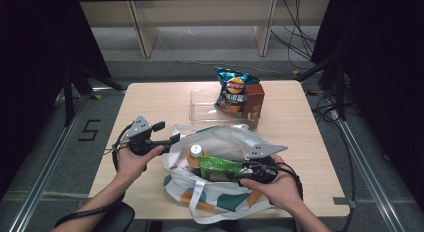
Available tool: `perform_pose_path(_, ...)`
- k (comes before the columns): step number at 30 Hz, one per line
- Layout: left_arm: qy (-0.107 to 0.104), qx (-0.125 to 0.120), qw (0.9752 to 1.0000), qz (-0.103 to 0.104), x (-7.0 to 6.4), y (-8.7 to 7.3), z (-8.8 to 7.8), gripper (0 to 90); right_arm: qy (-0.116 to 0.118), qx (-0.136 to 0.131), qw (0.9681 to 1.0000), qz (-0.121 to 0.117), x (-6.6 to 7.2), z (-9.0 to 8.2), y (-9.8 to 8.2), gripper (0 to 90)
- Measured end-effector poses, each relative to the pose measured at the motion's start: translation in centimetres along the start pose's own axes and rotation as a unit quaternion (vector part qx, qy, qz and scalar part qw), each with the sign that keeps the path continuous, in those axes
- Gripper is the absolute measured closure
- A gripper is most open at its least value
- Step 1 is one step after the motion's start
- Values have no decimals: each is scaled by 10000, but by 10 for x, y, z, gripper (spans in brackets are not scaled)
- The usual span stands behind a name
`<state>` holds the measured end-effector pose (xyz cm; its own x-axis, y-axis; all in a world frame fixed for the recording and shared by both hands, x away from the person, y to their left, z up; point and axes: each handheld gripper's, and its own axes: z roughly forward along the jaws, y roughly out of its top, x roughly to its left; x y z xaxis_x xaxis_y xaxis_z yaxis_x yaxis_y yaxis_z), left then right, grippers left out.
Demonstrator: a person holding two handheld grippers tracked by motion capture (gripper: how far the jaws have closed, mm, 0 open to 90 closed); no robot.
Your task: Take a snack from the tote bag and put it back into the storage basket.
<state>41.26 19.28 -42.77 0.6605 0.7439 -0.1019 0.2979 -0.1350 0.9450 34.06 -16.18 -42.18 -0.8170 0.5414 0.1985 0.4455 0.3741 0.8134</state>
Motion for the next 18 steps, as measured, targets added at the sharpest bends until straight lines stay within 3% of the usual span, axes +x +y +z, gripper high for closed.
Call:
perform_pose_path(1,-1,-1,10000,-2,0,0,0,224,-9,44,10000,69,1,0,0,583)
perform_pose_path(6,-3,1,10000,-8,0,0,0,224,-74,81,9997,-223,1,0,-1,639)
perform_pose_path(12,-55,-32,10000,-19,0,0,1,224,-190,93,9996,-183,4,1,-2,681)
perform_pose_path(13,-55,-31,10000,-16,0,0,1,224,-223,163,9990,-340,3,-1,-1,700)
perform_pose_path(18,-17,-1,10000,-11,0,0,1,225,-386,186,9980,-455,3,-2,-2,754)
